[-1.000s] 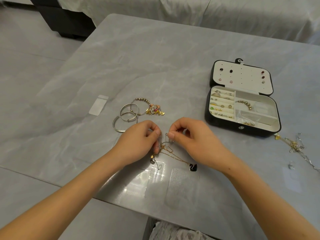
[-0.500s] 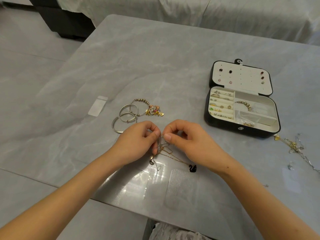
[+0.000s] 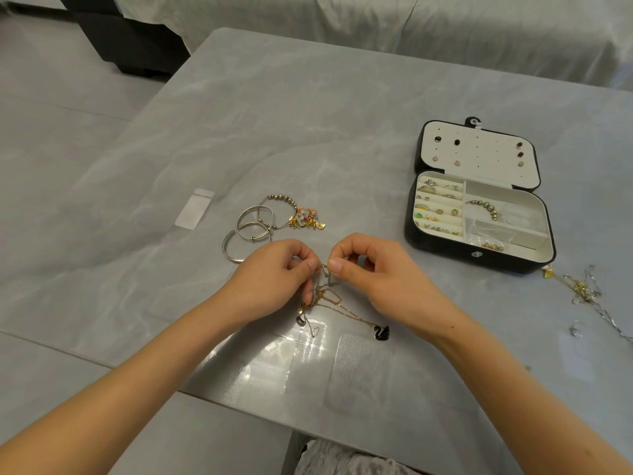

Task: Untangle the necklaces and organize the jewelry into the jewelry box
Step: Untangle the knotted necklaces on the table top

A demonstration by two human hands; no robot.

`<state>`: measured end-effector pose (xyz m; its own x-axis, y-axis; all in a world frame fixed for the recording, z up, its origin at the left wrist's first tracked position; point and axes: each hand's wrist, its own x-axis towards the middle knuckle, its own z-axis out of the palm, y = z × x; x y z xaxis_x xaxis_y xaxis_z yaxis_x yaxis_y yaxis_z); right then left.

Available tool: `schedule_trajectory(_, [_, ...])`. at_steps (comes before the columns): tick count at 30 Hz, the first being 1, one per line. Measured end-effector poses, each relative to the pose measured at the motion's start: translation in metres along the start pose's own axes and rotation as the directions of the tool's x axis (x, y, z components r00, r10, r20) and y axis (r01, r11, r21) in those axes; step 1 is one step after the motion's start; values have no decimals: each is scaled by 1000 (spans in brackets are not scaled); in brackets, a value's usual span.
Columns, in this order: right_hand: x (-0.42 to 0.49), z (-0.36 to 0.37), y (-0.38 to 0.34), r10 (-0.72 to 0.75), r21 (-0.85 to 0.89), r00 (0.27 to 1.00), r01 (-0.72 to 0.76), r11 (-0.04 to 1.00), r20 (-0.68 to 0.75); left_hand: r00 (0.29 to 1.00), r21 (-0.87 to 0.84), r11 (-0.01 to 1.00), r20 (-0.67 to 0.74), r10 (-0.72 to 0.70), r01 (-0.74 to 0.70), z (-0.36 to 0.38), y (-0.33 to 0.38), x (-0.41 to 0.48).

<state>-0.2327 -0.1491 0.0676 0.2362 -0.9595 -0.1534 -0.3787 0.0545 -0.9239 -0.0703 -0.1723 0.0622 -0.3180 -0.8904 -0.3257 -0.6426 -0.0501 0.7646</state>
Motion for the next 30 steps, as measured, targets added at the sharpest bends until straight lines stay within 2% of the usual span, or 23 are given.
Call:
schedule_trajectory(14, [6, 7, 0, 5, -15, 1000, -5, 1000, -6, 998, -79, 997, 61, -16, 21, -7, 4, 1])
schedule_trajectory(23, [8, 16, 10, -13, -283, 1000, 8, 959, -16, 997, -135, 990, 72, -27, 36, -8, 2, 1])
schedule_trajectory(30, [7, 18, 9, -25, -312, 998, 7, 950, -54, 997, -155, 987, 68, -34, 44, -8, 1, 2])
